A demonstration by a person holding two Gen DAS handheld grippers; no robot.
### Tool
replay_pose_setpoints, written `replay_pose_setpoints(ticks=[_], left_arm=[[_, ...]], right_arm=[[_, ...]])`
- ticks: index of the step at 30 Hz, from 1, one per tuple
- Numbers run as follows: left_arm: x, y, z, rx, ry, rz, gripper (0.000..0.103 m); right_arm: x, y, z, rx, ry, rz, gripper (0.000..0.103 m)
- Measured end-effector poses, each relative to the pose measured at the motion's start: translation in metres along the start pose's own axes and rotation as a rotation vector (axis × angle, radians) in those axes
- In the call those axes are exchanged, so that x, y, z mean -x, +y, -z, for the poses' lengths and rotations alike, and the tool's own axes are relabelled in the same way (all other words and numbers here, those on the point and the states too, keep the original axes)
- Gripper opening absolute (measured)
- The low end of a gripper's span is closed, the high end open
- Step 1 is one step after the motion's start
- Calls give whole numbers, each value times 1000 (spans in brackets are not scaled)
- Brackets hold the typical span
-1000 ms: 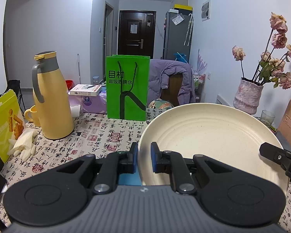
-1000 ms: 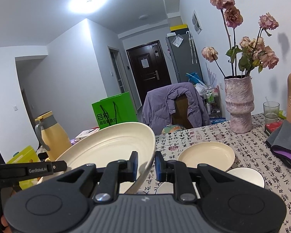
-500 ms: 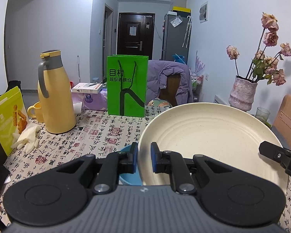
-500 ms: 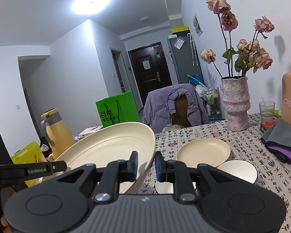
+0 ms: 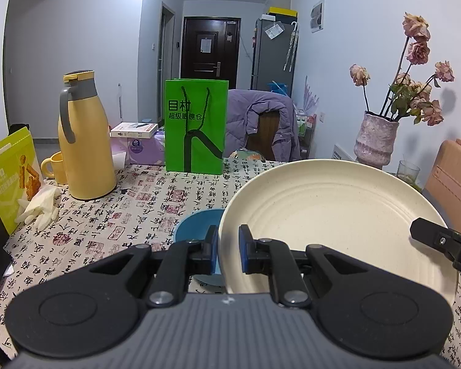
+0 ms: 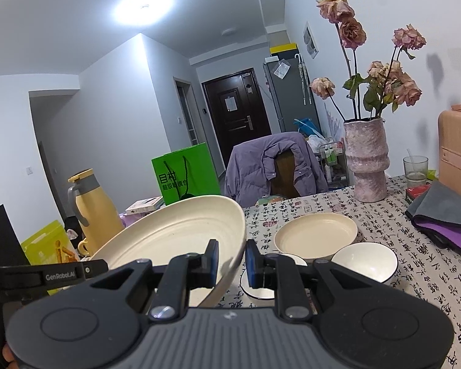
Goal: Organize plates and bowls
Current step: 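Carry the held cream plate with the left gripper toward the blue bowl, then lower the held cream plate beside the blue bowl with the left gripper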
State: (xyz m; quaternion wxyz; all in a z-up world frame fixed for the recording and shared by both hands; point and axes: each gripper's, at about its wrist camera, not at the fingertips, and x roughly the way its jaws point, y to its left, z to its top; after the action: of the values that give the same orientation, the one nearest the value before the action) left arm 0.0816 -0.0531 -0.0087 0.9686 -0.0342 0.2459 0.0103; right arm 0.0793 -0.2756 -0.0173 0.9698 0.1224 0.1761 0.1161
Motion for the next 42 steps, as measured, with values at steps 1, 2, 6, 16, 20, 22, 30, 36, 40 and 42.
replay_pose_setpoints(ticks=[1,2,6,16,20,22,30,36,40,42], left_arm=[[0,0,1,-1,0,1,14],[1,-1,2,-2,1,1,14],[1,-2,7,2,-3,5,14],[-4,-3,20,9,16,19,14],[-4,-5,26,14,20,26,14],[-4,-5,28,16,21,30,14],[-4,-3,37,25,31,43,14],[-4,-1,42,42,30,46,14],[-4,0,44,43,28,46,14],[-4,0,45,43,29,49,14]], right_arm=[[1,-1,2,-1,0,0,18],[2,-1,3,-2,0,0,18],[3,-5,6,-8,2,-3,18],[8,-9,15,-3,-6,-1,18],[10,-11,19,0,-9,2,18],[11,-11,20,-1,-9,2,18],[14,-14,27,-5,-10,-2,18],[18,-16,34,-2,-12,-12,18],[18,-15,35,0,-14,-12,18],[18,-16,36,0,-15,-13,18]])
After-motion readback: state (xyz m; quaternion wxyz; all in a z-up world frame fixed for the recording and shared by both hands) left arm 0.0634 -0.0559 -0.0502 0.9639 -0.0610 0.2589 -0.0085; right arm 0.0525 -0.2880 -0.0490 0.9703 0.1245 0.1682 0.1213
